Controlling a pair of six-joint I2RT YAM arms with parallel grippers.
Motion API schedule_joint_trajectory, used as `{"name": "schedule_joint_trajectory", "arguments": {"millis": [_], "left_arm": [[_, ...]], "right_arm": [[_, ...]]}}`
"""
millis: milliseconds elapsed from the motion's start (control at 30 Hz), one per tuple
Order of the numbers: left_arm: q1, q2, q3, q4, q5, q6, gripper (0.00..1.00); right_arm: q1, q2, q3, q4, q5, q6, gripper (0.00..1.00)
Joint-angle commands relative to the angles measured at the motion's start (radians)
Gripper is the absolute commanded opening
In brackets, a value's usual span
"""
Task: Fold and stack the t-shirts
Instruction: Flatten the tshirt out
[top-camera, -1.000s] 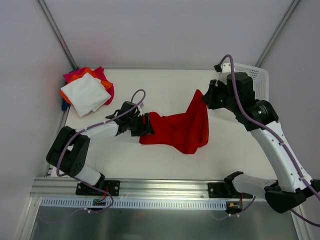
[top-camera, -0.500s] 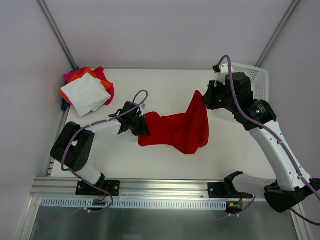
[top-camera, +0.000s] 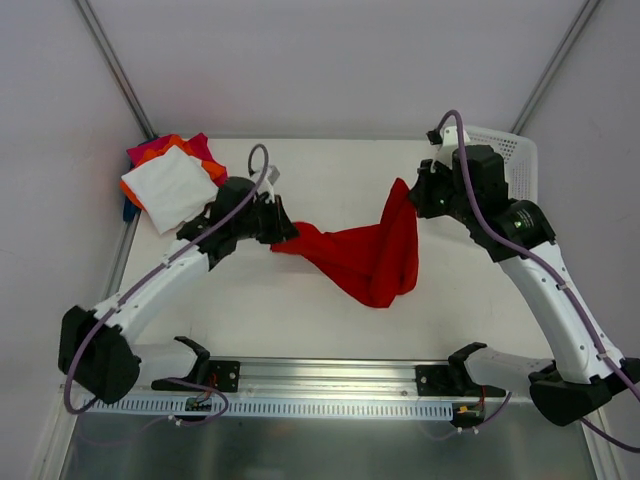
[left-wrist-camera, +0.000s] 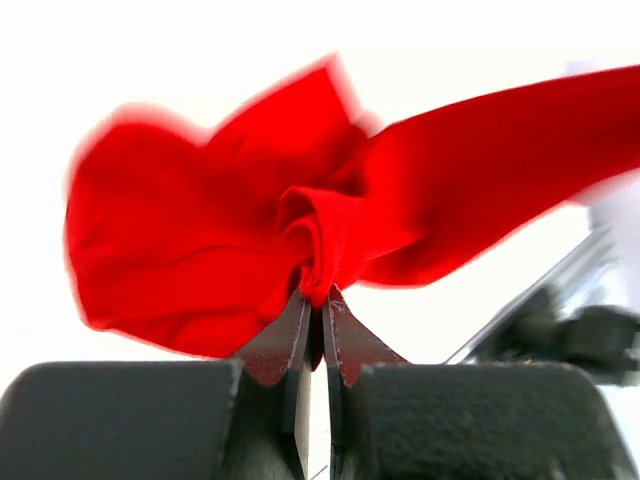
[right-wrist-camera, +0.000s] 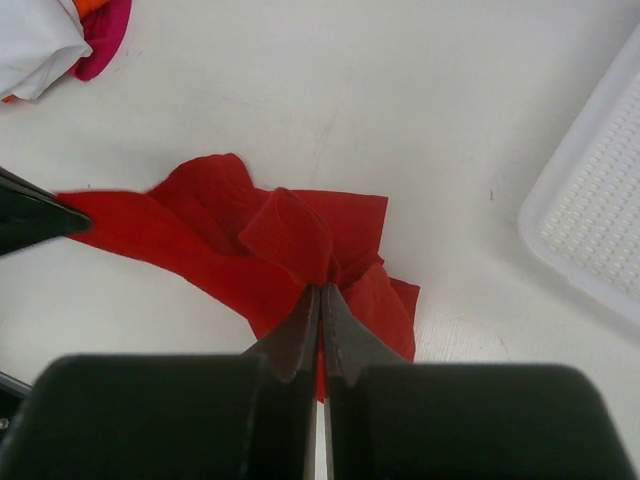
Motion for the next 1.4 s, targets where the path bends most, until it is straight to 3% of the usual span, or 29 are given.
{"name": "schedule_joint_trajectory", "arguments": {"millis": [0, 200, 400, 500, 633, 833, 1000, 1100, 1333, 1367], "left_arm": [[-0.011, -0.145, 0.220, -0.148, -0.015, 0.102, 0.00], [-0.011, -0.301, 0.464, -0.308, 0.230, 0.265, 0.00], [-0.011, -0.436, 0.621, -0.330, 0.477, 0.306, 0.00], [-0.012, -0.476, 0.708, -0.333, 0.558, 0.286, 0.00], [-0.009, -0.525, 0.803, -0.334, 0.621, 0.260, 0.00], [-0.002, -0.544, 0.847, -0.363, 0.577, 0.323, 0.00], [-0.003, -0.504, 0.724, -0.396, 0.461, 0.436, 0.00], [-0.003, -0.419, 0.629, -0.396, 0.364, 0.490, 0.00], [0.000, -0.078, 0.515, -0.330, 0.095, 0.565, 0.00], [0.001, -0.032, 0.515, -0.313, 0.066, 0.562, 0.00]], "right_arm": [[-0.002, -0.083, 0.045, 0.020, 0.050, -0.048, 0.00], [-0.002, -0.218, -0.001, 0.046, 0.003, -0.046, 0.01], [-0.002, -0.474, -0.103, 0.222, -0.284, -0.051, 0.01], [-0.002, -0.579, -0.091, 0.229, -0.377, -0.062, 0.00], [-0.002, -0.686, -0.041, 0.212, -0.443, -0.071, 0.00], [-0.007, -0.817, -0.042, 0.233, -0.471, -0.069, 0.01], [-0.005, -0.803, -0.111, 0.227, -0.326, -0.108, 0.00], [-0.005, -0.726, -0.198, 0.238, -0.108, -0.117, 0.01], [-0.005, -0.401, -0.399, 0.387, 0.226, -0.117, 0.00], [-0.007, -0.290, -0.406, 0.414, 0.269, -0.115, 0.01]]}}
